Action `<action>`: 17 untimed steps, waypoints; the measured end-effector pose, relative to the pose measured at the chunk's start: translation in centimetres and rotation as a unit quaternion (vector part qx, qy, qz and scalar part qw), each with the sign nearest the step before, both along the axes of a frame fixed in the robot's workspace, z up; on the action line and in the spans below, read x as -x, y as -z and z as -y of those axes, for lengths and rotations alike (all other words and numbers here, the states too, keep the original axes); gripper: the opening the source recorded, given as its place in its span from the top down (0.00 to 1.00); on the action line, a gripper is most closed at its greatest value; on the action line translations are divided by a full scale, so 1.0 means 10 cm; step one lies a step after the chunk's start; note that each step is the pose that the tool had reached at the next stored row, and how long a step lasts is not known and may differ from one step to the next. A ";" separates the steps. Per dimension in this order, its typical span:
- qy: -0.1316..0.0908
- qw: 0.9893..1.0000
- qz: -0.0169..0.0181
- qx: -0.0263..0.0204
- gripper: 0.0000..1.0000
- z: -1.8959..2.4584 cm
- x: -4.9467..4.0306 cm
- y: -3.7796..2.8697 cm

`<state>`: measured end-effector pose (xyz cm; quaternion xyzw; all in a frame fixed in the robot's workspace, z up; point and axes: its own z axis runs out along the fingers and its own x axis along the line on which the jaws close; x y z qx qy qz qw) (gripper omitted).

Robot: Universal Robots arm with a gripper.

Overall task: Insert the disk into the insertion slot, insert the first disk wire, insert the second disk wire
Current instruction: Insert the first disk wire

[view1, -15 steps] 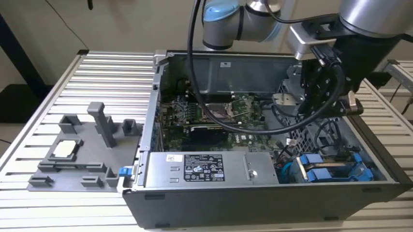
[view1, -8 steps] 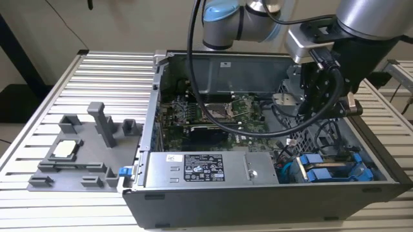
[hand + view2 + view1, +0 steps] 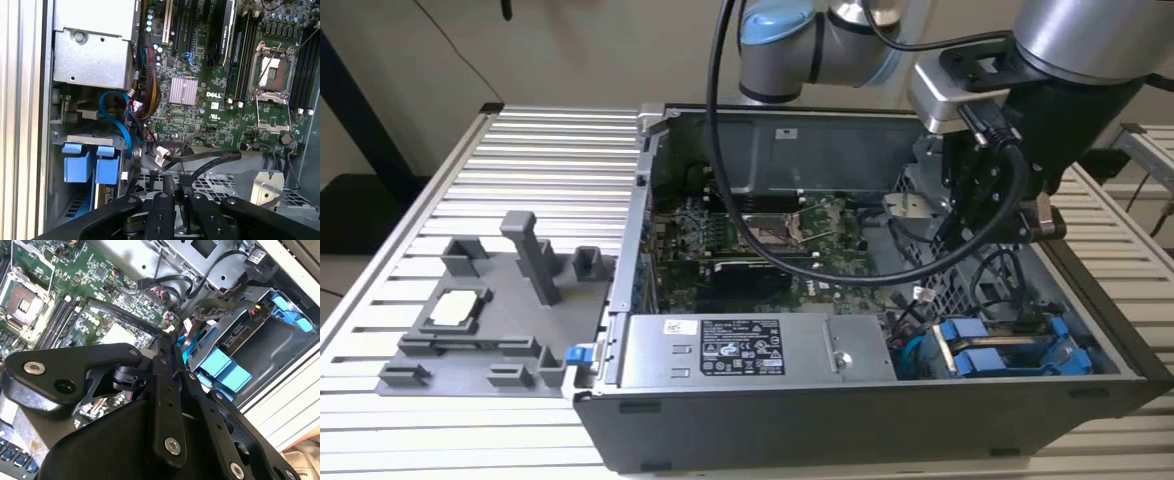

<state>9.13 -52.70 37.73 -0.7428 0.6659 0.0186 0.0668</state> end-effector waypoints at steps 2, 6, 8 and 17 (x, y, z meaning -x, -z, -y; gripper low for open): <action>0.000 1.000 0.000 0.000 0.84 0.000 0.000 0.000; 0.000 1.000 0.000 0.000 0.84 0.000 0.000 0.000; 0.000 1.000 0.000 0.000 0.84 0.004 -0.002 0.000; 0.000 1.000 0.000 0.018 0.84 0.068 -0.042 -0.001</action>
